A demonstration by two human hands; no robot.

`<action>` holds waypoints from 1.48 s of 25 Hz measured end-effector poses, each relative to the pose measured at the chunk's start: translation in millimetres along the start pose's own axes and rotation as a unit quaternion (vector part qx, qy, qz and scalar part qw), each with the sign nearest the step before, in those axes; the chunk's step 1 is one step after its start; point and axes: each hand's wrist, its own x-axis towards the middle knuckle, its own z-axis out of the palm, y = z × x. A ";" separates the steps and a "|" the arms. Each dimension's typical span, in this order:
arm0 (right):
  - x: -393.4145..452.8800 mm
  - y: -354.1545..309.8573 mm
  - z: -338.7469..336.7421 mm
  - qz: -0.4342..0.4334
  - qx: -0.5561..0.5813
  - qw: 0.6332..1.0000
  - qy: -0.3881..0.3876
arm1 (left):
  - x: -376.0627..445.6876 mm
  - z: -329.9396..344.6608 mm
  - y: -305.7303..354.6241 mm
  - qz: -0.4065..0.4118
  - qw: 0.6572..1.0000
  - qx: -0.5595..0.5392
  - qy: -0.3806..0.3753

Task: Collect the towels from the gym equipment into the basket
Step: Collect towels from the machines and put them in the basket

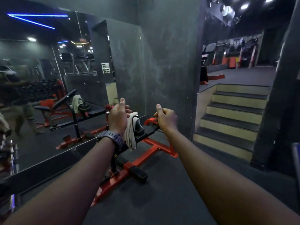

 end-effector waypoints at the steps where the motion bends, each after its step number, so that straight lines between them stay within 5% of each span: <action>1: 27.3 8.2 13.2 -0.001 -0.004 1.000 -0.005 | 26.2 7.1 -12.0 0.000 1.000 0.006 0.007; 26: 569.6 265.5 374.0 0.020 -0.094 0.974 -0.203 | 562.4 181.7 -347.1 -0.087 0.983 0.058 0.149; 37: 677.7 363.4 537.1 -0.037 -0.190 0.912 -0.360 | 701.2 194.9 -472.9 -0.138 0.944 0.144 0.262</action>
